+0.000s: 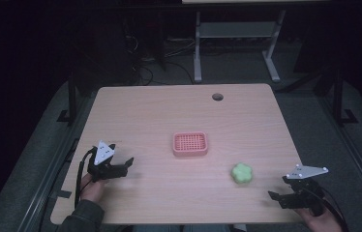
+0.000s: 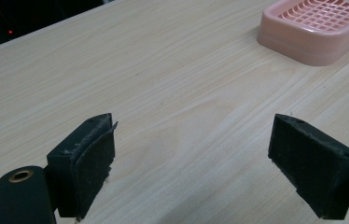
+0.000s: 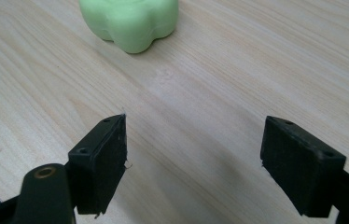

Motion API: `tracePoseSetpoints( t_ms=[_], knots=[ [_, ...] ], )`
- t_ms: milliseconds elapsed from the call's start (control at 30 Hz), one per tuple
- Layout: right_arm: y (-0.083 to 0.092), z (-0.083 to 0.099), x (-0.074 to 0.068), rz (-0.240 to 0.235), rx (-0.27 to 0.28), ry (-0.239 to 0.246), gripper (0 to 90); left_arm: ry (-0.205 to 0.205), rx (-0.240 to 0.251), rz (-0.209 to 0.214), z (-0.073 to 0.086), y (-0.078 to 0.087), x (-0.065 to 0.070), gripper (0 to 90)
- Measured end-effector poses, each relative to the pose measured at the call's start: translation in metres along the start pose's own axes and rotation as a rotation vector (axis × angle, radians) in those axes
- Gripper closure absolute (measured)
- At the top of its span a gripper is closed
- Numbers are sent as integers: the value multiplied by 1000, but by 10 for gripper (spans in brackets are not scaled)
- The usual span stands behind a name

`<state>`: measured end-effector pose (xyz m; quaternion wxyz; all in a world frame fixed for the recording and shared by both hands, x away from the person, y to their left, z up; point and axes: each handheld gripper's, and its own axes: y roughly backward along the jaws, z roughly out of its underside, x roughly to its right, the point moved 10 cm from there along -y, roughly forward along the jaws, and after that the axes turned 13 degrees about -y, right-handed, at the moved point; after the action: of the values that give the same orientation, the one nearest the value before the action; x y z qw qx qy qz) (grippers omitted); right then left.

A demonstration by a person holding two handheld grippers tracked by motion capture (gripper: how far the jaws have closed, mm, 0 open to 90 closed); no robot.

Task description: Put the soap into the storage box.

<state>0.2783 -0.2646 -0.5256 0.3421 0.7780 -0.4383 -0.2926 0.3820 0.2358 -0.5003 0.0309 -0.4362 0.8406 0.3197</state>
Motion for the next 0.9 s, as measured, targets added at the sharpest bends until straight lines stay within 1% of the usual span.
tracePoseSetpoints(
  t_ms=[100,133,167,200,267,300,433,533,700,800,900],
  knots=[
    [-1,-1,0,-2,0,16,221,-5,2,0,0,0,0,141],
    [-1,0,-1,-4,-8,10,221,-9,1,-1,0,1,0,141],
    [-2,-2,-1,-8,-5,20,221,-10,0,-1,0,1,0,140],
    [-2,-2,-1,-8,-5,20,221,-8,1,0,0,1,0,140],
    [-3,-3,-4,-13,-7,21,221,-9,1,-1,0,2,0,140],
    [-4,-3,-7,-17,-11,30,221,-8,1,0,0,2,0,140],
    [-5,-6,-10,-12,-13,48,221,-11,-1,3,0,2,1,141],
    [-5,-7,-12,-16,-8,43,221,-18,5,4,-1,3,0,141],
    [-8,-9,-18,-15,-22,62,221,-10,7,0,-1,3,-1,140],
    [-10,-11,-22,-13,-33,79,220,-15,8,1,-1,3,-1,141],
    [-10,-13,-23,-12,-32,85,221,-21,5,5,-1,3,0,140]
  ],
)
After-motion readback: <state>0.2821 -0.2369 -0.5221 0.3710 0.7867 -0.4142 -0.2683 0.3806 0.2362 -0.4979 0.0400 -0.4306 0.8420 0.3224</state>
